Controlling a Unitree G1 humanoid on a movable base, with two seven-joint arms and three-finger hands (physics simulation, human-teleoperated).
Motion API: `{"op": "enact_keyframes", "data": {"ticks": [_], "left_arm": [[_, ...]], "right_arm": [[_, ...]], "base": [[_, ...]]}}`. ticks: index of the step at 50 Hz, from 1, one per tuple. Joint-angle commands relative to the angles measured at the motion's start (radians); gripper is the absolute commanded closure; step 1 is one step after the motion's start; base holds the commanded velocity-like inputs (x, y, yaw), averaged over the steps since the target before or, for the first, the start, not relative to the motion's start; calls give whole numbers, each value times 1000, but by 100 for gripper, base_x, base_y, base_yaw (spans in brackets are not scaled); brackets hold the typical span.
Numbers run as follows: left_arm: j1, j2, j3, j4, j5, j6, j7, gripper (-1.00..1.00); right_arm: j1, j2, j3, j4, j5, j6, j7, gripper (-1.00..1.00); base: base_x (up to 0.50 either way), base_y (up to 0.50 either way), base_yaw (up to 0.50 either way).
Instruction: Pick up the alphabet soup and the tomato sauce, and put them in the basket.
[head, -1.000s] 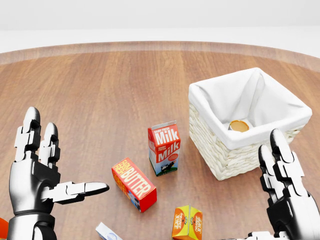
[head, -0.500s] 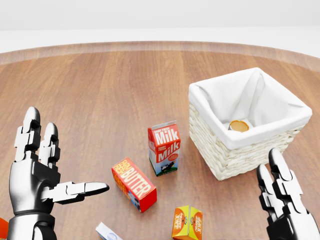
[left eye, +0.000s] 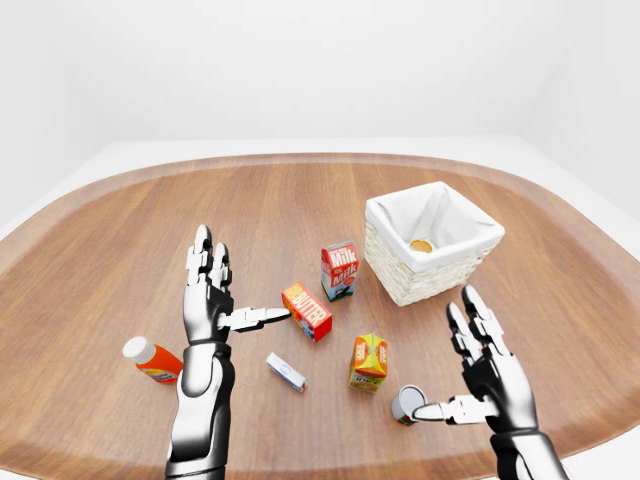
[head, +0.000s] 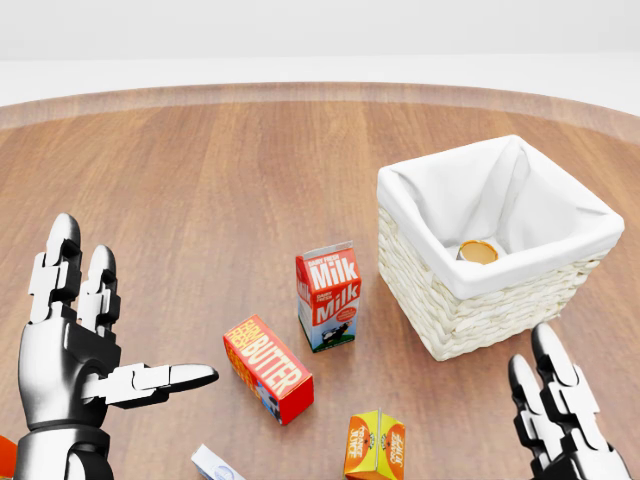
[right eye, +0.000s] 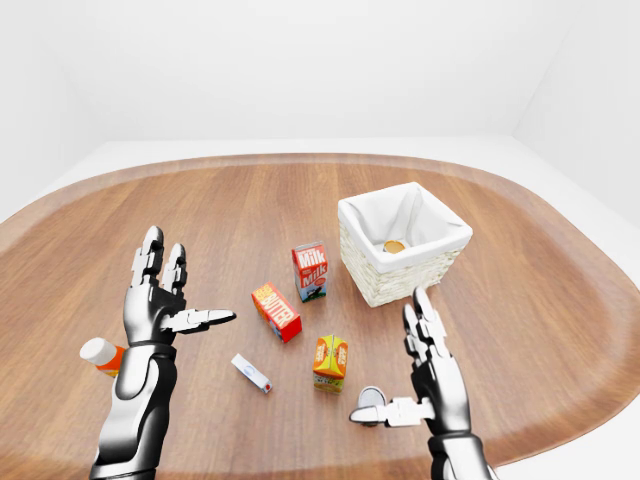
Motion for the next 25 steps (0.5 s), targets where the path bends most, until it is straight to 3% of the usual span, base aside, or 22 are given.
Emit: {"op": "enact_keyframes", "data": {"ticks": [1,25], "left_arm": [[-2,-1,1,3,0,0,1,-100],[-2,-1,1,2,0,0,0,-100]], "right_arm": [[31,10,3,16,9,0,19,-100],[123,34,15,-53,42,0,64,-100]], "base": [[0,0,0],[0,0,0]]}}
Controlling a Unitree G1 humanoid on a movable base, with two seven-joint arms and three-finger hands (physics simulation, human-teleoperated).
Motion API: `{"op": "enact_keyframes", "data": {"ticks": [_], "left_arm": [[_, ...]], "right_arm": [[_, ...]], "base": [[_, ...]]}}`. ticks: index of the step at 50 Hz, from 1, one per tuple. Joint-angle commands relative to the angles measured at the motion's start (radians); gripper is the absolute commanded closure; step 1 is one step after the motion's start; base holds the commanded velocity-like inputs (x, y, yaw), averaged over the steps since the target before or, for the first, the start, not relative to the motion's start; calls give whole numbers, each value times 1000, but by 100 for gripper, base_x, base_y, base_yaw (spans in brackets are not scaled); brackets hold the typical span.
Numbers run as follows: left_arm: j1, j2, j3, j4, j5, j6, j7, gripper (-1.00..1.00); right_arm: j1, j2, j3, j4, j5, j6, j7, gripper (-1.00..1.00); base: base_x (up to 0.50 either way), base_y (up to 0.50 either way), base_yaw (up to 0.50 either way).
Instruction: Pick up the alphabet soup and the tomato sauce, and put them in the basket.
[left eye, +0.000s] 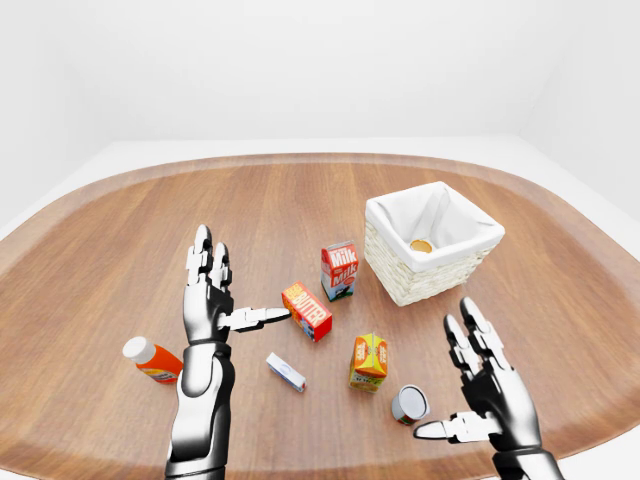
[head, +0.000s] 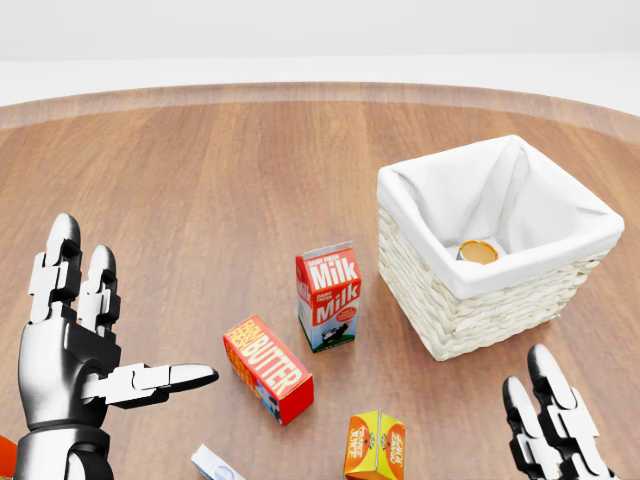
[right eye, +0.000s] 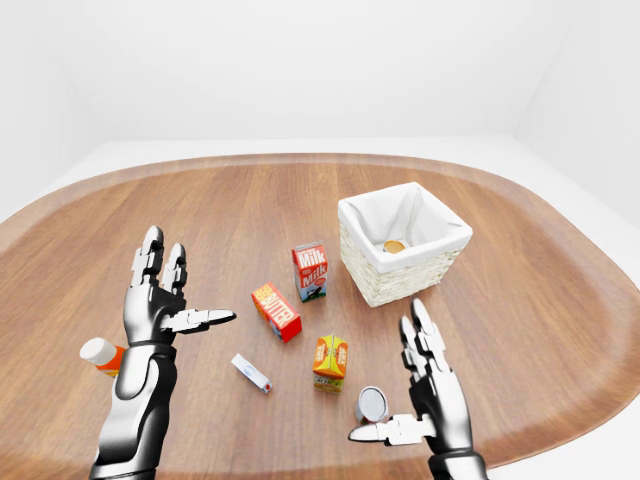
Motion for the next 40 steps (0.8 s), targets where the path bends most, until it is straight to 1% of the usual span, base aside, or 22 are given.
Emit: {"op": "enact_keyframes", "data": {"ticks": [1,2,4,7,12,15,17,22,24,26,28,29,40], "left_arm": [[-2,-1,1,2,0,0,0,-100],[-2,-1,1,2,0,0,0,-100],[-2,-1,1,2,0,0,0,-100],[-2,-1,1,3,0,0,0,-100],[-2,-1,1,3,0,0,0,-100],[-2,-1,1,3,0,0,0,-100],[-2,-1,1,2,0,0,1,-100],[-2,-1,1,2,0,0,0,-100],[-2,-1,1,2,0,0,0,-100],[-2,-1,1,3,0,0,0,-100],[-2,-1,1,2,0,0,1,-100],[1,-2,-1,-13,7,0,11,-100],[-2,-3,-1,10,8,0,9,-100]], "right_arm": [[43,13,4,-19,9,0,22,-100],[38,15,1,27,10,0,29,-100],[38,14,0,46,9,0,30,-100],[56,15,-1,-23,7,0,24,-100],[48,24,-6,74,0,0,37,-100],[47,21,-5,93,-4,0,31,-100],[62,20,-6,51,-5,0,25,-100],[67,24,-17,103,3,0,38,-100],[89,26,-16,29,6,0,35,-100],[94,33,-20,20,8,0,42,-100],[80,36,-31,118,17,0,64,-100],[81,36,-33,125,23,0,68,-100],[78,45,-53,159,39,0,90,-100]], "base": [[0,0,0],[0,0,0],[0,0,0],[0,0,0],[0,0,0],[0,0,0],[0,0,0],[0,0,0],[0,0,0],[0,0,0],[0,0,0],[0,0,0],[0,0,0]]}}
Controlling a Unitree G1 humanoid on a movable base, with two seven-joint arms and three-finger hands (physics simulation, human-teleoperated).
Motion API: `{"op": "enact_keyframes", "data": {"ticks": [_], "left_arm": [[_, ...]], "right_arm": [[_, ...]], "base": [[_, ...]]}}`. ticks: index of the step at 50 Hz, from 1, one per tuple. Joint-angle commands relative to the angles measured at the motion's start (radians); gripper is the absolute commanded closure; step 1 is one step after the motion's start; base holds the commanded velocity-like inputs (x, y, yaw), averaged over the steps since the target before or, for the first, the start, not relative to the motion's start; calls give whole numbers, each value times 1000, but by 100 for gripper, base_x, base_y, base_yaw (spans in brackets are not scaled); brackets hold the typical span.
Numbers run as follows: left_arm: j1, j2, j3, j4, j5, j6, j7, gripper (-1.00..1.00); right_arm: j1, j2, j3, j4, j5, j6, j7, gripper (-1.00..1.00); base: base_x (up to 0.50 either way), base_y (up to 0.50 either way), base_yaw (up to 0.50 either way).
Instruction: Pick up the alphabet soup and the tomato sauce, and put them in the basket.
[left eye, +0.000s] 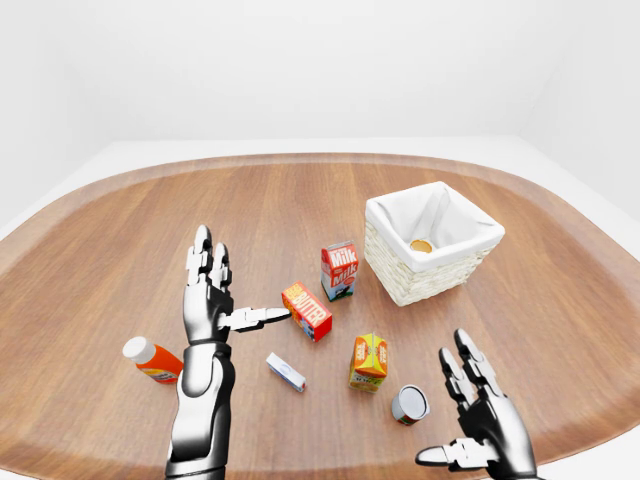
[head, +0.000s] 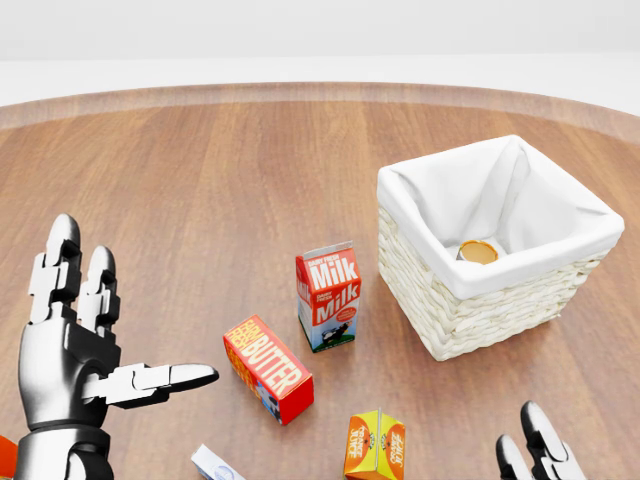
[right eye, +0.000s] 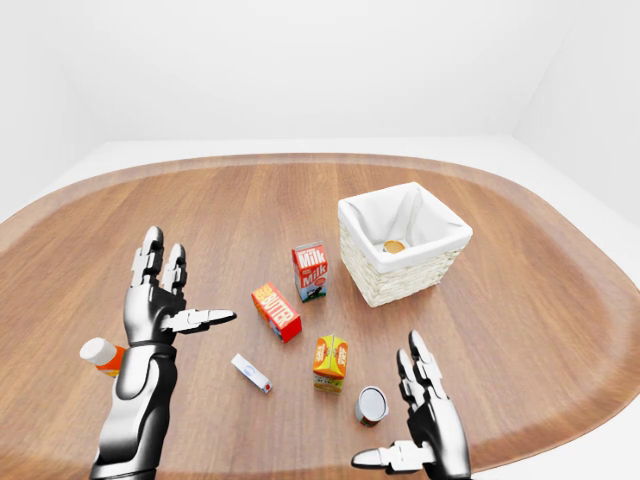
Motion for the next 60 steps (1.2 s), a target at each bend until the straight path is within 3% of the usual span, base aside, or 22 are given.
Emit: {"op": "enact_keyframes", "data": {"ticks": [1,3,16,37,48,60], "left_arm": [[-3,-1,0,11,3,0,3,-100],[-2,-1,-1,8,3,0,5,-100],[-2,-1,0,7,2,0,5,-100],[-2,-1,-1,7,2,0,8,-100],[1,-2,0,9,2,0,3,-100],[0,-1,-1,1,2,0,4,-100]], "right_arm": [[9,10,-19,28,14,0,23,-100],[22,18,-19,-31,7,0,20,-100],[1,26,-55,116,12,0,65,-100],[-6,34,-91,171,-11,0,91,-100],[-10,68,-138,92,-82,0,82,-100],[-58,66,-185,184,-117,0,85,-100]], "base": [[0,0,0],[0,0,0],[0,0,0],[0,0,0],[0,0,0],[0,0,0]]}}
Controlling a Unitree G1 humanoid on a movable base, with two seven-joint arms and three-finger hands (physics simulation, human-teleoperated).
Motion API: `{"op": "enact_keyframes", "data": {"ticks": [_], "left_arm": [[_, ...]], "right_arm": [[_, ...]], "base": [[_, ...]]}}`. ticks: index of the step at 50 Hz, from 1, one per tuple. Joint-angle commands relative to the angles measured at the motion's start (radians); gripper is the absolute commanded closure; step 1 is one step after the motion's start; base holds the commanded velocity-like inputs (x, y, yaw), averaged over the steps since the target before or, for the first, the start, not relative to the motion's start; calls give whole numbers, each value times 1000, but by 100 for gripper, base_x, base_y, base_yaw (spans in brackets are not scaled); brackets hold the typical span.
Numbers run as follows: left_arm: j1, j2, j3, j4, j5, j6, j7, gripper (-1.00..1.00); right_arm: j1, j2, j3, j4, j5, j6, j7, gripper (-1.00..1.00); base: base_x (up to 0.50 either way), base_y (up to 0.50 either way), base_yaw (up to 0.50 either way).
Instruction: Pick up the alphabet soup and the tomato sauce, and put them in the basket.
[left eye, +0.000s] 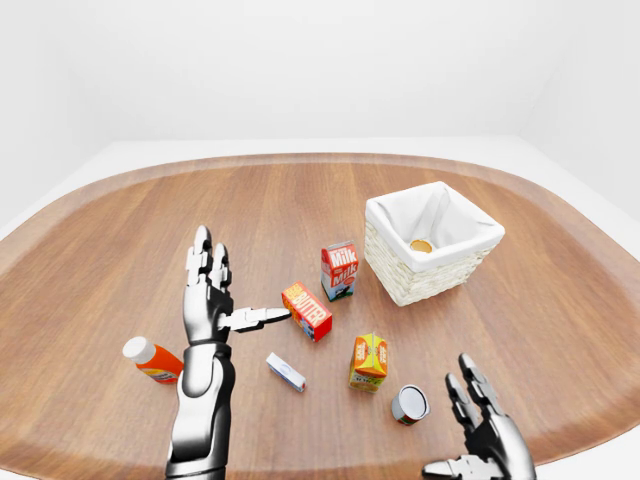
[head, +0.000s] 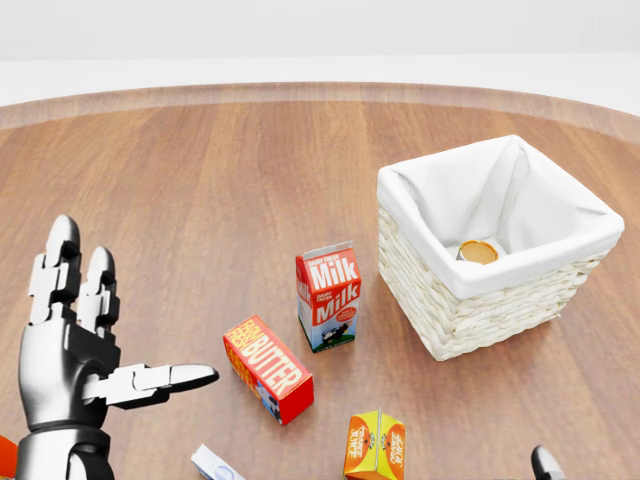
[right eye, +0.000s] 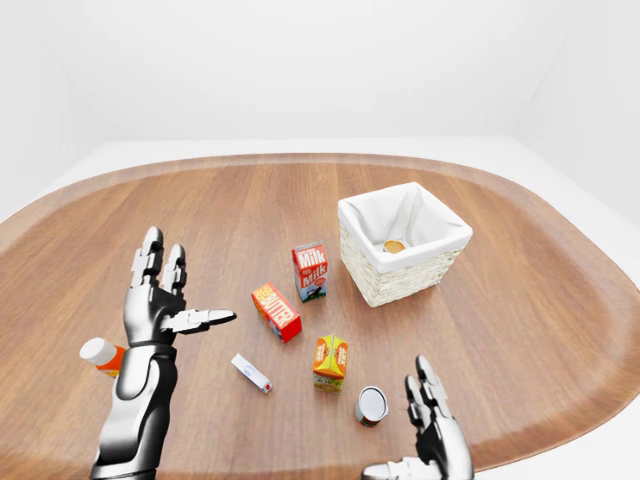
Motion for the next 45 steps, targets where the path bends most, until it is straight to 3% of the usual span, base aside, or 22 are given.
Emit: {"op": "enact_keyframes", "data": {"ticks": [1,5,14,19,22,28,39,45], "left_arm": [[-1,0,0,-5,-1,0,1,-100],[0,0,0,-14,-1,0,2,-100],[-2,-2,1,7,1,0,-1,-100],[1,-1,-1,-9,1,0,2,-100],[1,-1,0,-10,0,0,1,-100],[1,-1,0,-8,1,0,0,-100],[0,-1,0,-5,0,0,0,-100],[0,-1,0,-4,0,0,-1,-100]], "right_arm": [[-34,2,-40,43,-45,0,-7,-100],[-21,10,-36,-35,-55,0,-12,-100],[-58,-9,-43,84,-87,0,-40,-100],[-48,-10,-34,32,-102,0,-58,-100],[-80,-28,-44,136,-124,0,-84,-100],[-59,-21,-22,54,-153,0,-107,-100],[-102,-51,-21,139,-198,0,-166,-100],[-99,-56,1,80,-220,0,-190,-100]], "base": [[0,0,0],[0,0,0],[0,0,0],[0,0,0],[0,0,0],[0,0,0],[0,0,0],[0,0,0]]}}
